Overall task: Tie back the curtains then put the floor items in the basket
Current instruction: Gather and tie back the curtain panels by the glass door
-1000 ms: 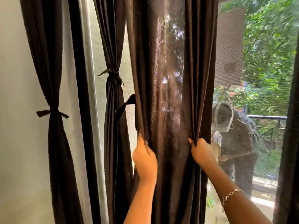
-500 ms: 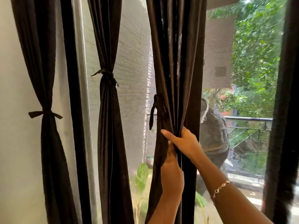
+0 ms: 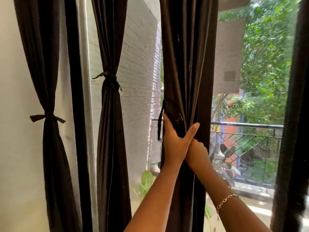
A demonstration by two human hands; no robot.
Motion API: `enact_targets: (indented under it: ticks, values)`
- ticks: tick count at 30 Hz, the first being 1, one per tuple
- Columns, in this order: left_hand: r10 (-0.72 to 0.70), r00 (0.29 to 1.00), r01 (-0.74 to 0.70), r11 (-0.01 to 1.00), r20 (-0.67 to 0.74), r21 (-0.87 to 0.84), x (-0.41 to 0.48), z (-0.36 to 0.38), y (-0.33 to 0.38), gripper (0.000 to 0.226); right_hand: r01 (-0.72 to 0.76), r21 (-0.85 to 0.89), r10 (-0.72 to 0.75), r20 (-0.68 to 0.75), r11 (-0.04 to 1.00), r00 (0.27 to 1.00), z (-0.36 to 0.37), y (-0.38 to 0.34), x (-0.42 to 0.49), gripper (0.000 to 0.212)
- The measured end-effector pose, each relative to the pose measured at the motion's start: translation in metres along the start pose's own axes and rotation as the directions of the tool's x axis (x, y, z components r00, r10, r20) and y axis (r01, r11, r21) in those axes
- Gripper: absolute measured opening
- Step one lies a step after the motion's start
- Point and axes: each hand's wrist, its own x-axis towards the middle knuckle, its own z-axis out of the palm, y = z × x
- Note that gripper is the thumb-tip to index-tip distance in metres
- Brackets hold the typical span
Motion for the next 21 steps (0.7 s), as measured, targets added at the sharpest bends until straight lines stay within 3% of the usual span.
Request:
enact_targets:
  ticks: [5, 10, 13, 16, 18, 21]
  values:
    - [-0.07, 0.997, 0.07, 0.998, 0.008, -0.003, 0.034, 0.007, 0.007, 0.108, 0.026, 0.018, -0.025, -0.012, 1.0, 1.0, 0.004, -0.004, -0.002, 0.021]
    - [-0.061, 0.997, 0.069, 0.965, 0.039, -0.255, 0.027, -0.001, -0.008, 0.108, 0.007, 0.023, -0.007, 0.0, 1.0, 1.0, -0.001, -0.002, -0.003, 0.019]
    - [-0.025, 0.994, 0.05, 0.968, 0.103, -0.248, 0.019, -0.004, -0.025, 0.1, 0.019, 0.042, -0.019, 0.014, 0.999, 1.0, -0.001, -0.002, -0.003, 0.02]
    - [-0.004, 0.993, 0.033, 0.968, 0.116, -0.251, 0.022, -0.003, -0.019, 0.106, 0.034, 0.068, -0.035, 0.026, 0.997, 0.999, -0.001, -0.001, -0.002, 0.02]
    - [-0.049, 0.994, 0.08, 0.935, 0.099, -0.344, 0.029, -0.003, -0.016, 0.091, 0.038, 0.114, -0.041, 0.021, 0.993, 0.999, 0.0, 0.001, -0.002, 0.02]
    - [-0.115, 0.987, 0.155, 0.871, 0.114, -0.467, 0.039, -0.009, -0.021, 0.04, 0.025, 0.19, -0.027, 0.007, 0.981, 1.0, -0.001, 0.006, 0.0, 0.021]
